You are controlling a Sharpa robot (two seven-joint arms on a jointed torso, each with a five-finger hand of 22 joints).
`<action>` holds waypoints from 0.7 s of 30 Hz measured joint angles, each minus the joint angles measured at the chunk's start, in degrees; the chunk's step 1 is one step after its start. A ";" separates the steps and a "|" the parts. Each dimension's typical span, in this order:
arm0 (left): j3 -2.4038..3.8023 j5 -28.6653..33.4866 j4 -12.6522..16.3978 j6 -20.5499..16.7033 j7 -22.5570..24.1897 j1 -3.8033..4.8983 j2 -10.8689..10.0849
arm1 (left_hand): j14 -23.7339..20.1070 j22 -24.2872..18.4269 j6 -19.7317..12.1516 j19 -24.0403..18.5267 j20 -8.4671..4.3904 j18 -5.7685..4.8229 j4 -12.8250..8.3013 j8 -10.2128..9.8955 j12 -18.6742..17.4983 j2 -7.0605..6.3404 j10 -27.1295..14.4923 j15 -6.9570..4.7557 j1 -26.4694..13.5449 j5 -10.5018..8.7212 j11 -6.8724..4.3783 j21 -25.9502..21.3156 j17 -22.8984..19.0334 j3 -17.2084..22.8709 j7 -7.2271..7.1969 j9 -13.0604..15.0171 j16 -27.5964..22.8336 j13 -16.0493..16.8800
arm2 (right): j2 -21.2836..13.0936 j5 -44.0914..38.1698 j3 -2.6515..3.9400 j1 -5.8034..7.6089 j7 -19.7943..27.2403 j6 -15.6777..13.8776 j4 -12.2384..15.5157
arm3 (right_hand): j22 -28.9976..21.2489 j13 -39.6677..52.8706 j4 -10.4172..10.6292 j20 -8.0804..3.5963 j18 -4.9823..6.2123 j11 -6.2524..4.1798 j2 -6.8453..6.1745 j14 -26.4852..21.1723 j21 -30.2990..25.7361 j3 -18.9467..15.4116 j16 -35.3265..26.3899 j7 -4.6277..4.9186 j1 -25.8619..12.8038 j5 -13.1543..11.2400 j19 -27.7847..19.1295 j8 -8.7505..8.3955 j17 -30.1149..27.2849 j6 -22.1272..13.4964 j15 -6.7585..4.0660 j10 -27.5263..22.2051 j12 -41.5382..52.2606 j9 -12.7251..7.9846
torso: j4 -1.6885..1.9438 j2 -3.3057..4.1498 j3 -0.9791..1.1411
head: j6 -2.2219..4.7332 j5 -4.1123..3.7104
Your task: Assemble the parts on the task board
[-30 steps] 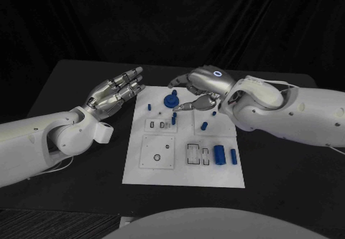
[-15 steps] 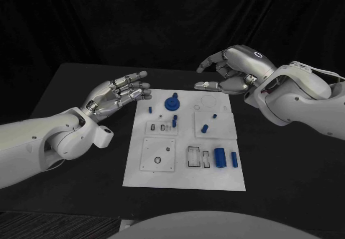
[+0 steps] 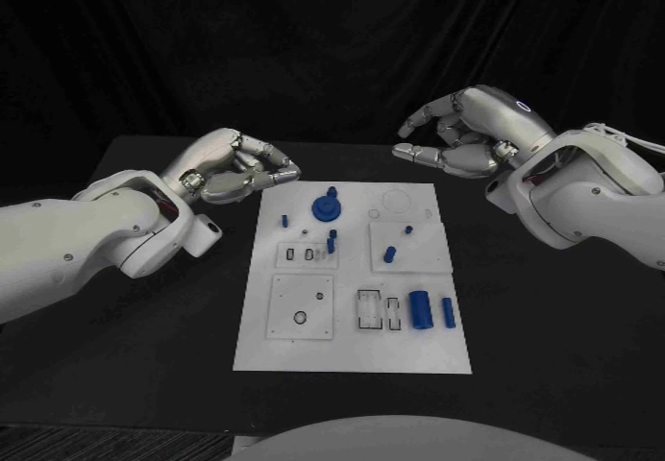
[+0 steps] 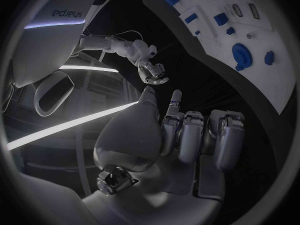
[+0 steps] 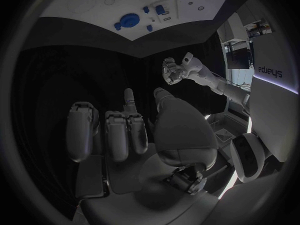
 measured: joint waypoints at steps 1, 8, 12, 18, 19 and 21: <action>-0.02 -0.86 0.04 0.06 -1.23 0.27 0.18 | 0.00 0.00 0.57 0.00 0.00 0.00 0.00 0.28 0.00 0.15 0.00 -0.20 -0.99 -0.57 0.00 0.00 0.00 -0.39 -0.12 0.29 0.00 0.00 | -0.06 0.06 0.00 0.00 -0.02 -0.02 -0.01 | 0.00 0.00 -0.02 0.00 0.00 0.00 0.27 0.00 0.07 0.02 0.00 0.00 0.27 0.56 0.00 0.00 0.00 0.00 0.00 0.00 0.00 -0.03 | -0.16 -0.01 0.20 | 0.05 0.08; 0.06 -8.98 -0.71 7.63 -19.70 3.85 4.22 | -0.03 0.00 5.71 0.32 -0.92 0.01 0.19 3.16 0.00 1.35 0.04 -1.64 -7.40 -2.51 -1.45 0.00 0.00 -2.81 -2.12 4.15 0.00 0.00 | 0.03 0.52 -0.02 -0.01 -0.39 0.12 -0.96 | 0.02 0.00 -0.15 0.00 0.00 0.00 0.60 0.00 0.21 0.15 0.00 0.00 0.60 1.62 0.00 0.00 0.00 0.00 0.00 0.00 0.00 -0.12 | -0.84 -0.14 1.39 | 0.23 0.19; 0.07 -11.28 -2.15 14.43 -28.69 4.85 7.14 | -0.03 -0.01 6.94 0.35 -1.68 0.01 -0.93 3.52 0.00 1.14 -0.01 -2.45 -5.04 1.32 -2.24 0.00 0.00 -1.99 -3.01 5.92 0.00 0.00 | 0.25 0.65 -0.02 -0.31 -0.70 0.37 -1.16 | 0.05 0.00 -0.15 -0.22 -0.01 0.00 0.82 0.00 0.22 0.15 0.00 -0.20 0.83 2.14 0.22 0.00 0.00 0.20 0.00 0.00 0.00 -0.11 | -1.29 -0.22 2.19 | 0.20 0.62; 0.04 -13.06 -4.90 21.85 -36.69 5.54 12.02 | 0.03 -0.01 -2.82 0.27 -0.84 0.03 -1.79 -5.44 0.00 0.62 0.04 -0.63 -2.98 1.47 0.37 0.00 -0.01 -1.10 0.78 2.69 0.00 0.03 | 0.09 0.76 -0.02 -1.48 -1.12 0.77 -1.49 | 0.04 0.00 -0.31 -0.22 -0.01 0.00 1.06 0.00 0.21 0.31 0.00 -0.20 1.07 2.60 0.22 0.00 0.00 0.20 0.00 0.00 0.00 -0.11 | -2.05 -0.40 3.06 | -0.30 1.38; 0.04 -13.24 -5.22 22.47 -37.23 5.57 12.48 | 0.01 -0.01 -7.73 0.29 -0.19 0.02 -1.91 -8.26 0.00 0.59 0.04 0.03 -2.64 1.47 1.02 0.00 -0.01 -0.65 1.73 1.04 0.00 0.03 | 0.06 0.77 -0.02 -1.64 -1.21 0.84 -1.55 | 0.04 0.00 -0.31 -0.22 0.00 0.00 1.07 0.00 0.21 0.31 0.00 -0.20 1.08 2.76 0.21 0.00 0.00 0.20 0.00 0.00 0.00 -0.11 | -2.18 -0.41 3.22 | -0.37 1.52; 0.05 -13.58 -5.90 23.35 -38.08 5.64 13.33 | 0.04 -0.01 -16.56 0.28 0.34 0.02 -2.02 -12.07 0.00 0.62 0.06 0.38 -2.37 1.24 1.19 0.00 -0.01 -0.41 2.17 -1.56 0.00 0.03 | -0.08 0.79 -0.03 -1.98 -1.39 1.04 -1.61 | 0.04 0.00 -0.31 -0.22 -0.01 0.00 1.13 0.00 0.21 0.31 0.00 -0.20 1.14 2.76 0.22 0.00 0.00 0.20 0.00 0.00 0.00 -0.12 | -2.36 -0.44 3.43 | -0.42 1.68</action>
